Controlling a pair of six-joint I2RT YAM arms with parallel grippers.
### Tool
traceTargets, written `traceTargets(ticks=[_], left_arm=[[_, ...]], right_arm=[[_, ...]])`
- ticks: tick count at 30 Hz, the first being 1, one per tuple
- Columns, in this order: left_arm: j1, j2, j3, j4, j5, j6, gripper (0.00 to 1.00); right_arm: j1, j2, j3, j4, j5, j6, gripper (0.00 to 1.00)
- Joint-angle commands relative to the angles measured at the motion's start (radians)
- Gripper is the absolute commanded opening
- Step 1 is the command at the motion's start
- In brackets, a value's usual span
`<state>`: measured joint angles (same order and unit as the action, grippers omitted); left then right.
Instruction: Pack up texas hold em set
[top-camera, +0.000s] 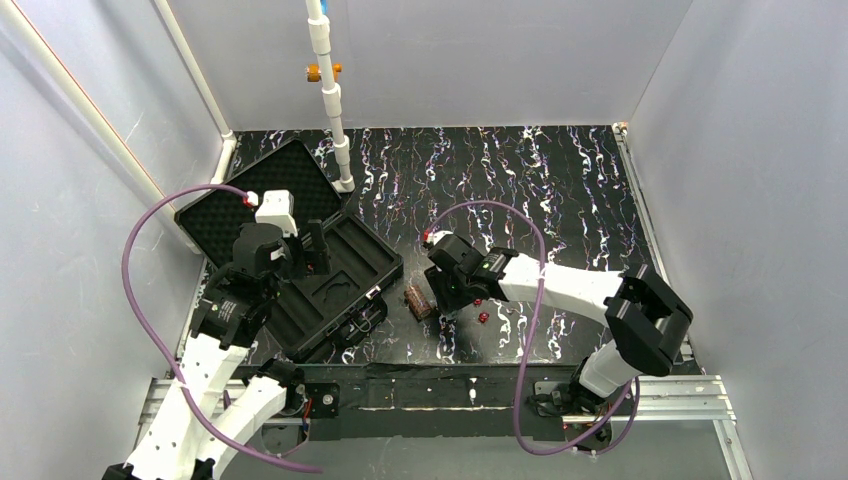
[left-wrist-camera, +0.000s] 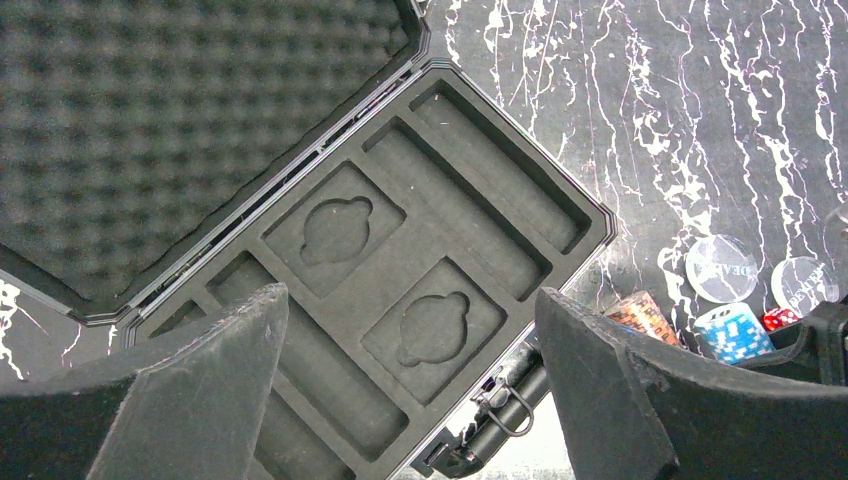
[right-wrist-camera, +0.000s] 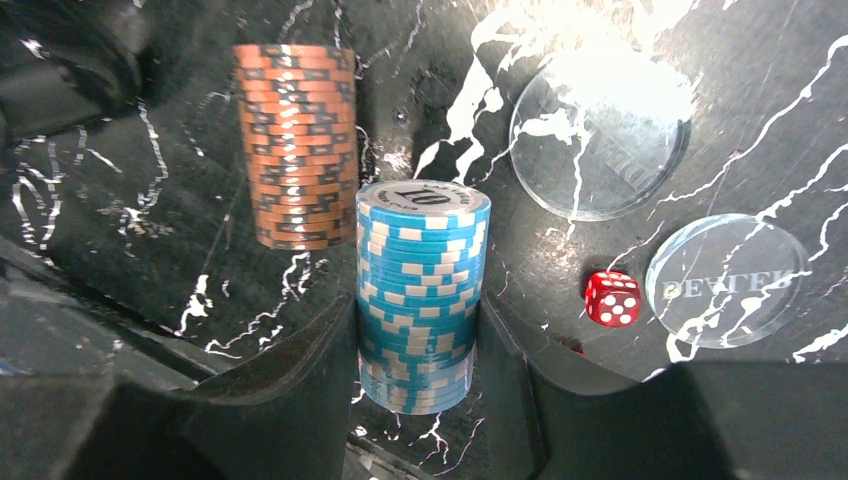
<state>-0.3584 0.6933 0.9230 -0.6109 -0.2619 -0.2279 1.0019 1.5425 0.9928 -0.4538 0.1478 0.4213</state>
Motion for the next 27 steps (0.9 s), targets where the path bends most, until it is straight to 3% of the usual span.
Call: traceTargets(ticks=[1,13,27], left_arm=[[-0.002,-0.022,0.009,-0.005,0.0,0.004,0.93],[-0.002,-0.046,0.008,-0.003,-0.01,0.006,0.93],[-0.001,-0.114,-0.002,-0.001,-0.096,-0.005,0.93]], right_arm=[[0.006,-0.059,0.087,-0.013,0.011,-0.021,0.01],[0.006,-0.006,0.28,-0.06,0.029,-0.113,0.01],[0.006,0.238,0.617,-0.067,0.017,-0.235,0.01]])
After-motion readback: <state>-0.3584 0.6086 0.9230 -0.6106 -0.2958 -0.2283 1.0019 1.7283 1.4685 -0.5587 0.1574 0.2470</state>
